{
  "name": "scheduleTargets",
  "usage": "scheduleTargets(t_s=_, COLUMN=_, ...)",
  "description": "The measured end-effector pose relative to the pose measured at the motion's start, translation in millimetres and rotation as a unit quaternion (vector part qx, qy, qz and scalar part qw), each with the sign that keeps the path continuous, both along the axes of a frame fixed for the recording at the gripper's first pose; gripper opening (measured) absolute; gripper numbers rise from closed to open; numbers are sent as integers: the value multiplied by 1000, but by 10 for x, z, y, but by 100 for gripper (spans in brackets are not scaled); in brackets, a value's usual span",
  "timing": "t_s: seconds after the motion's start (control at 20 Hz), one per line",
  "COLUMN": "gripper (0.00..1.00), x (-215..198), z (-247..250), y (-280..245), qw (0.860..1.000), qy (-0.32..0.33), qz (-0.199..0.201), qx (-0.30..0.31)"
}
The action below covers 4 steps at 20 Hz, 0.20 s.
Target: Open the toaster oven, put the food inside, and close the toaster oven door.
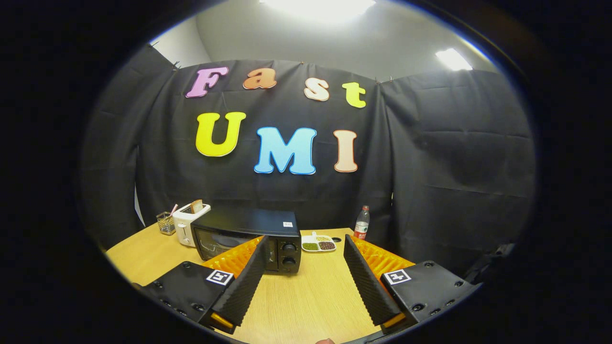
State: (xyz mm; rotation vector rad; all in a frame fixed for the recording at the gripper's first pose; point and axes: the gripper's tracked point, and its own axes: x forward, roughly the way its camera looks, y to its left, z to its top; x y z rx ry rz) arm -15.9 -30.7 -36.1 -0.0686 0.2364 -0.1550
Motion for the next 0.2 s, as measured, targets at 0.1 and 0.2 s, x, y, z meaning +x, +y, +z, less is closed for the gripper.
scheduleTargets(t_s=0.1, gripper=98, x=-10, z=8, y=-22, qw=1000, qy=-1, qz=-1, qx=2)
scheduleTargets(t_s=0.2, gripper=98, x=-18, z=0, y=-32, qw=1000, qy=0, qz=1, qx=6)
